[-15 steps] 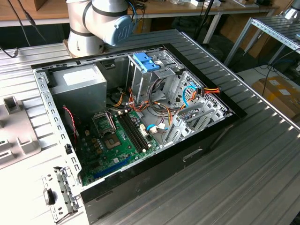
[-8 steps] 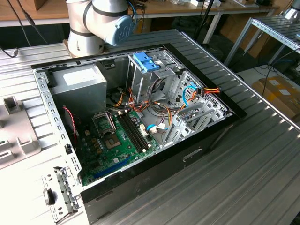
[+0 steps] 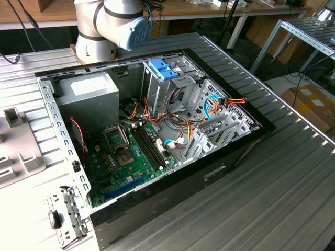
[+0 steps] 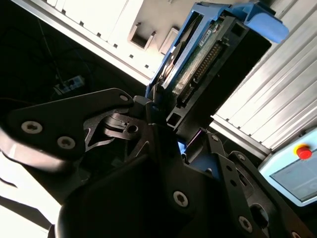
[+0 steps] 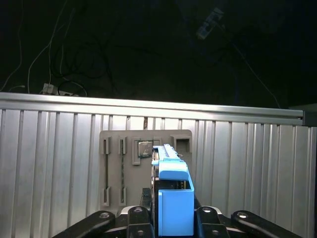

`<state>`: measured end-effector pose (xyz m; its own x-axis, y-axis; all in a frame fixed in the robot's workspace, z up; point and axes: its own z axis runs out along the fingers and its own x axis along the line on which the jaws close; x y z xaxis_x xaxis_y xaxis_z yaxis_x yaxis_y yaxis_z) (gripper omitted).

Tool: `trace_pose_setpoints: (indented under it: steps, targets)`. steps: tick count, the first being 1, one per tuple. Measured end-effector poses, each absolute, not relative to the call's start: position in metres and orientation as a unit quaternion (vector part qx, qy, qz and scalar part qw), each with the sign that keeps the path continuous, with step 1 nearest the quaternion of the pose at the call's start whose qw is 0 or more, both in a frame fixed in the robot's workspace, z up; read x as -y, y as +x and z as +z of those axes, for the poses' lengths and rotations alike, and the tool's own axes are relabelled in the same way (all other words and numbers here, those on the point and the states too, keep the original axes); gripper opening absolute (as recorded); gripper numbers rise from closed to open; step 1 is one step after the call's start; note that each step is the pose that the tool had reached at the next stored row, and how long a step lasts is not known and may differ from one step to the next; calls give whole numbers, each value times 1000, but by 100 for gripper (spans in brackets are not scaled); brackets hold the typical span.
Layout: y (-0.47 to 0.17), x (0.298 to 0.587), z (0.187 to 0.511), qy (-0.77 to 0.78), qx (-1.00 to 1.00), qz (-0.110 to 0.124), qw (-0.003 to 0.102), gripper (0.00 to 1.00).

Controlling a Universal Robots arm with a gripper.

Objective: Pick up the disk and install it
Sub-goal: 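Pick up the disk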

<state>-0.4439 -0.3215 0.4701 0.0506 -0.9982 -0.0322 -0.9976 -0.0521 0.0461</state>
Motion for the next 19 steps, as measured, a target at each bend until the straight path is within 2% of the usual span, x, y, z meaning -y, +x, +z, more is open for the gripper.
trace_pose_setpoints:
  steps: [19]
  targets:
    - [-443,348,470,725,688,-28,6,36]
